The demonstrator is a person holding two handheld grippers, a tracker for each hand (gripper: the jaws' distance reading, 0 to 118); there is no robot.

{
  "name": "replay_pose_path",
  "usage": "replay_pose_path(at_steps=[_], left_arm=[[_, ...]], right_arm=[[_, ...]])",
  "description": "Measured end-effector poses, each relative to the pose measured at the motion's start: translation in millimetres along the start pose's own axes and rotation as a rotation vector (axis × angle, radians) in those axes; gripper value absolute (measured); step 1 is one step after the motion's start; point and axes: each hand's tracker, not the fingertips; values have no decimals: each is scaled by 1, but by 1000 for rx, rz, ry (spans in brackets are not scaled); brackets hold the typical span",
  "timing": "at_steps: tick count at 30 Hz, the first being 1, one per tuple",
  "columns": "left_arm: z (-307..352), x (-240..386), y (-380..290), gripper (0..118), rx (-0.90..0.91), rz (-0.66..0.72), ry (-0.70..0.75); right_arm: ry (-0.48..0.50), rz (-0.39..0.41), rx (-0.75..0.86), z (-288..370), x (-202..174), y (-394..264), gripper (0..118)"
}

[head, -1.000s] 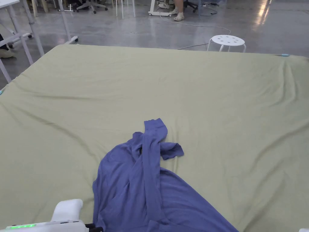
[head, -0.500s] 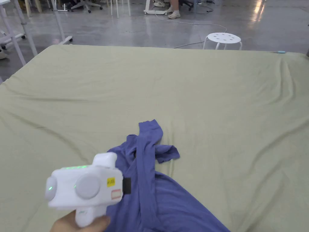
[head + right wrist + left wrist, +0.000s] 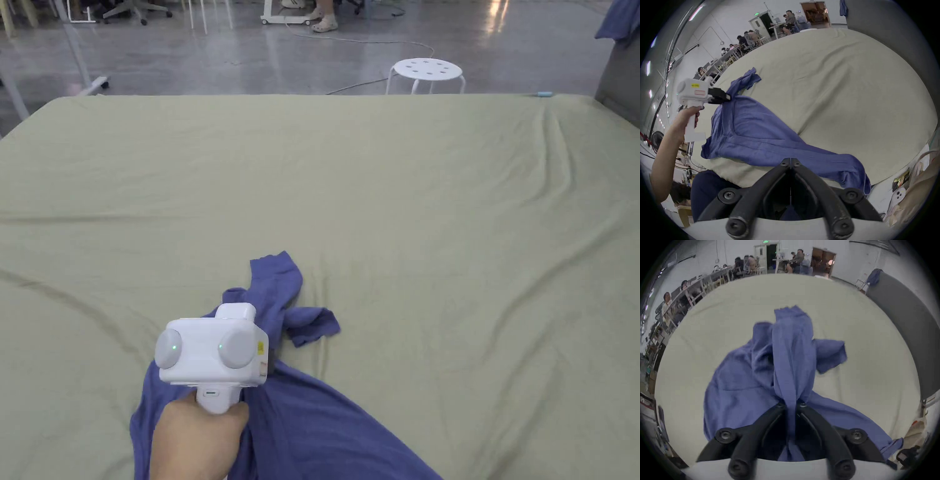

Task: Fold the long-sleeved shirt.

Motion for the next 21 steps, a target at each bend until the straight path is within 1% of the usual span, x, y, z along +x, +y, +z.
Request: replay_pose_path(at_steps=[3, 5, 9, 13, 15, 17, 19, 21], left_arm=[[37, 4, -2, 5, 58, -44, -2], [66, 0, -4, 5, 117, -49, -11], [134, -10, -21, 5, 218, -9, -52], [196, -19, -51, 5, 276, -31, -80], [226, -21, -76, 5, 276, -41, -73], [241, -27, -105, 5, 249, -58, -57], [248, -29, -134, 5, 173, -66, -24], [249, -39, -160, 5, 113, -26, -21]], right_arm=[[-8, 23, -8, -1, -5, -1, 0], [-11, 30, -4, 0, -6, -1, 0], [-12, 18, 24, 5, -3, -4, 0], [-18, 12, 43, 9, -3, -7, 0], [-21, 23, 49, 12, -7, -6, 0], [-30, 35, 54, 12, -10, -7, 0], [-33, 42, 61, 12, -11, -8, 0], [-36, 44, 69, 14, -11, -10, 0]])
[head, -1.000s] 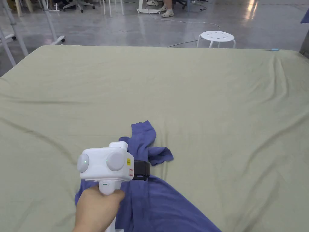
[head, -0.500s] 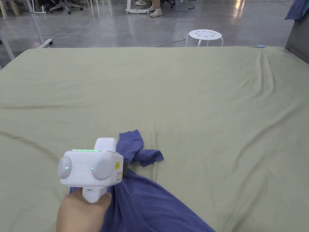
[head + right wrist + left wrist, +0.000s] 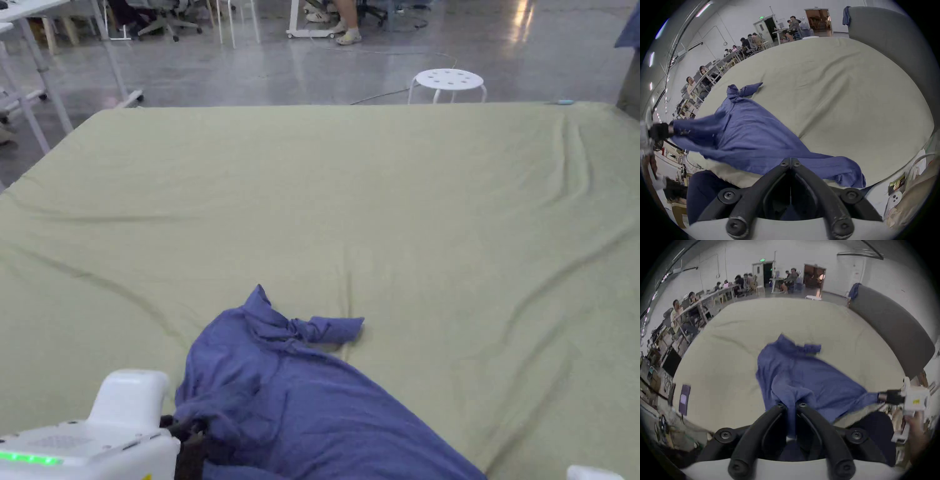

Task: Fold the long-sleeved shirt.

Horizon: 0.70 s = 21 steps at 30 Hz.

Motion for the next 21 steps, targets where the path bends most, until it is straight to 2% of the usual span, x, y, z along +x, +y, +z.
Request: replay_pose_path(at_steps=[5, 8, 12, 14, 15, 17, 18, 21], left_arm=[[-26, -27, -41, 5, -109, 98, 69], [-69, -53, -52, 5, -177, 196, 80], [-130, -66, -63, 5, -303, 228, 106], [-146, -72, -70, 12, -329, 277, 106], [-141, -74, -67, 24, -291, 309, 84], [-131, -76, -58, 90, -263, 273, 106], [-126, -79, -54, 115, -240, 238, 139], [-84, -81, -38, 115, -96, 295, 50]], right_arm=[[-8, 4, 11, 0, -1, -2, 0], [-8, 12, 9, -1, -3, -2, 0], [-17, 21, 8, 0, -6, -1, 0], [-29, 17, 13, 1, -3, -2, 0], [-33, 12, 18, 2, -2, -2, 0], [-36, -6, 34, 3, 3, -4, 0], [-38, -14, 41, 4, 4, -4, 0], [-45, -29, 51, 6, 2, -6, 0]])
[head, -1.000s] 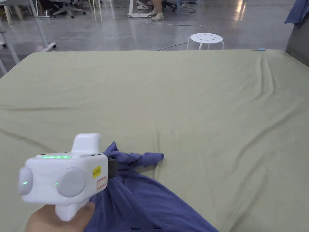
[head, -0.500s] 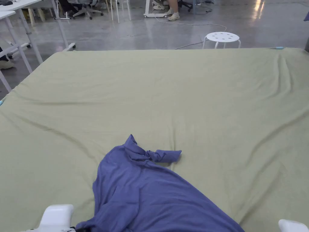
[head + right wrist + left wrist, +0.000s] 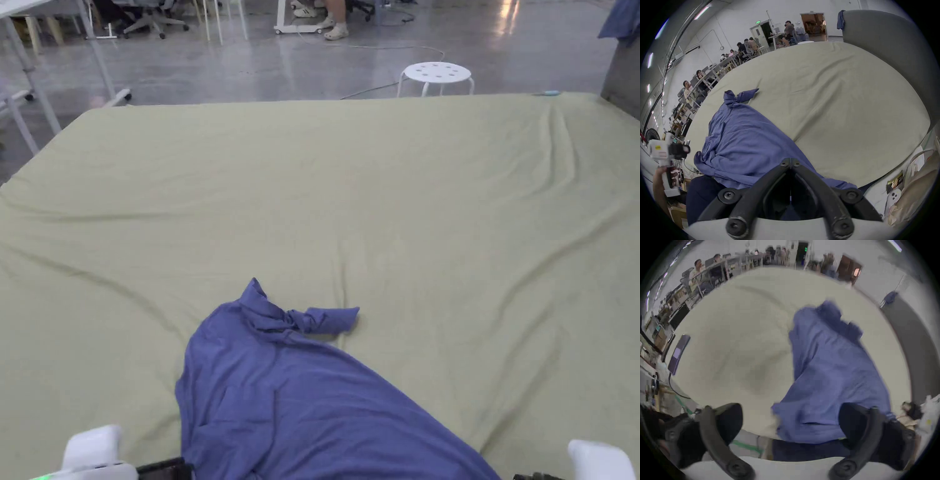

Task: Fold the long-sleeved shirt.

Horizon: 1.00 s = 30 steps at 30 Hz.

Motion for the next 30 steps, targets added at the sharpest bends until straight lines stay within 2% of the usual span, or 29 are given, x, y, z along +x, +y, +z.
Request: replay_pose_path(at_steps=[1, 4, 5, 6, 7, 9, 11, 14, 15, 16, 17, 18, 19, 20, 22, 24, 26, 27, 28, 29, 30], left_arm=[[28, 13, 0, 114, 51, 9, -40], [54, 28, 12, 112, 104, -56, -87], [65, 35, 18, 100, 133, -94, -101], [67, 42, 25, 64, 149, -140, -110], [65, 52, 34, 0, 152, -185, -72], [51, 63, 55, 0, 170, -199, -22], [31, 69, 87, 0, 143, -160, -103], [-16, 71, 142, 0, 172, -135, -93], [-36, 76, 159, 14, 154, -155, -73], [-61, 81, 175, 67, 106, -182, -27], [-87, 80, 192, 110, 53, -199, 2], [-115, 81, 202, 118, -10, -203, 49], [-140, 80, 207, 110, -51, -193, 86], [-145, 79, 215, 109, -14, -191, 93], [-192, 65, 218, 109, -89, -235, 154], [-217, 60, 219, 102, -135, -284, 185], [-217, 85, 195, 98, -221, -387, 208], [-210, 88, 195, 85, -175, -381, 204], [-202, 92, 198, 59, -173, -391, 208], [-182, 104, 192, 59, -192, -423, 179], [-173, 112, 189, 46, -180, -468, 152]], right_arm=[[-4, -1, 5, 1, -1, 0, 0], [-22, -6, 35, 6, -2, -2, 0], [-26, -9, 42, 7, -2, -3, 0], [-29, -12, 45, 7, -2, -2, 0], [-31, -16, 44, 6, -2, -2, 0], [-32, -22, 34, 4, -1, -1, 0], [-31, -31, 20, 1, 1, 0, 0], [-32, -46, 14, 3, 2, 1, 0], [-34, -48, 14, 3, 2, 1, 0], [-37, -49, 16, 4, 2, 1, 0], [-40, -49, 16, 4, 2, 2, 0], [-42, -50, 14, 4, 2, 2, 0], [-43, -50, 13, 4, 2, 2, 0], [-47, -52, 12, 3, 2, 2, 0], [-50, -52, 8, 2, 1, 2, 0], [-59, -50, 0, 1, 0, 4, 0], [-63, -46, -14, -2, -1, 6, 0], [-66, -44, -21, -3, -2, 6, 0], [-69, -44, -29, -5, -2, 8, 0], [-76, -49, -40, -6, -1, 9, 0], [-74, -56, -58, -8, 1, 11, 0]])
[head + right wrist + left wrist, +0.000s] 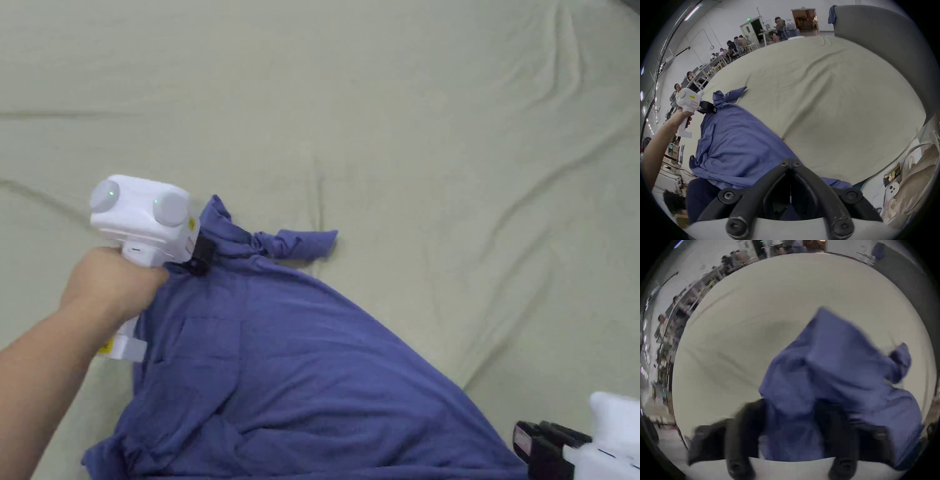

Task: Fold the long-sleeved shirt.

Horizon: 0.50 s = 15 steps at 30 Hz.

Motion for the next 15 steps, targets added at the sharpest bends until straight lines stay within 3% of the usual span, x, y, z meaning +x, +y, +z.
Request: replay_pose_path(at_steps=[1, 2, 3, 6, 7, 8, 10, 12, 13, 15], left_arm=[[13, 8, -3, 16, 31, -69, -18], [20, 15, -5, 1, 50, -126, -96], [-12, 4, 15, 1, 60, -166, -27], [-11, -7, 20, 1, 22, -123, -78], [-16, -15, 25, 1, 36, -74, -115], [-15, -26, 31, 1, 82, -44, -86], [-16, -42, 42, 1, 94, -32, -73], [21, -27, 21, 1, 125, -38, -47], [26, -30, 21, 1, 136, -34, -44], [50, -26, 10, 1, 154, -21, -50]], right_arm=[[55, -14, -64, -6, 7, 7, 0], [138, -28, -116, -13, 17, 16, 0], [162, -41, -121, -18, 26, 27, 8], [10, 22, -150, -34, 32, 56, 105], [48, 43, -197, -47, 32, 61, 118], [78, 89, -213, -58, 32, 64, 118], [1, 115, -400, -88, 31, 57, 118], [9, 196, -531, -107, 22, 45, 105], [-96, 273, -511, -110, 14, 37, 104], [-118, 359, -429, -105, 0, 39, 99]])
